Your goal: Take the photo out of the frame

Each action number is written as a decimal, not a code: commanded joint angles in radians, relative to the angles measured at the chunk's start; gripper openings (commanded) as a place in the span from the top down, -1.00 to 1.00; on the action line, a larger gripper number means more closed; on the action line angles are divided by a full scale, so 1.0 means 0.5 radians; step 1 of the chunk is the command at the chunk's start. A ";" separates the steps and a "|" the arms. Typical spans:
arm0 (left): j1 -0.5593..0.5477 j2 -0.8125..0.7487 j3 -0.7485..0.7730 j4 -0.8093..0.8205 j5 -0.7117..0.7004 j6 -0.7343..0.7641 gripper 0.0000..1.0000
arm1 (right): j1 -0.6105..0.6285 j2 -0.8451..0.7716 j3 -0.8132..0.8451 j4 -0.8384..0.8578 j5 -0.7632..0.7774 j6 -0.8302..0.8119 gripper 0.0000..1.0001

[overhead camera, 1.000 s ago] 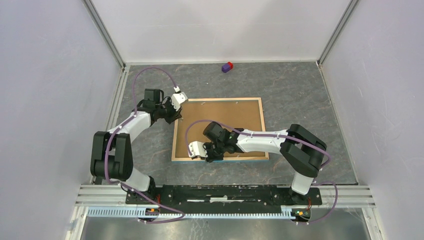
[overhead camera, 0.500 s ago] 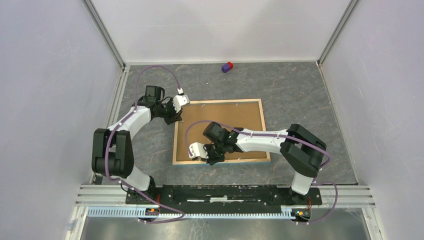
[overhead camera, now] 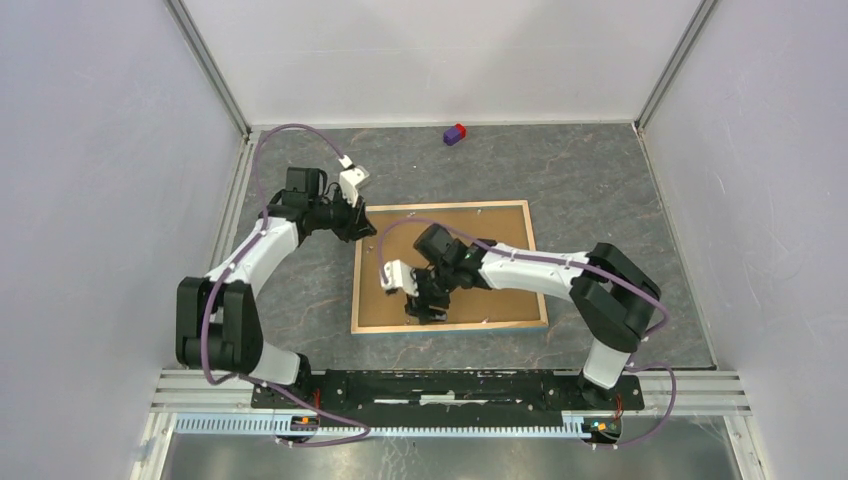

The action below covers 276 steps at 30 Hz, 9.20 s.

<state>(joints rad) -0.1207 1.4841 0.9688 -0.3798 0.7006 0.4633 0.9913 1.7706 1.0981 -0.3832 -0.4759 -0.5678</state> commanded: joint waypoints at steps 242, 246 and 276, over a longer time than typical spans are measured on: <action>-0.335 -0.632 -0.461 -0.218 -0.798 0.004 0.96 | 0.109 -0.724 -1.131 0.241 0.825 -0.260 1.00; -0.335 -0.633 -0.499 -0.175 -0.833 0.018 0.96 | 0.101 -0.739 -1.119 0.251 0.820 -0.244 1.00; -0.338 -0.573 -0.671 0.136 -0.771 -0.016 0.96 | 0.098 -0.683 -1.120 0.210 0.725 -0.260 1.00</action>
<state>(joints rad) -0.2874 1.1927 0.6476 -0.3038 0.2794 0.4210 1.0443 1.3499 0.5854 -0.2073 -0.1123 -0.6701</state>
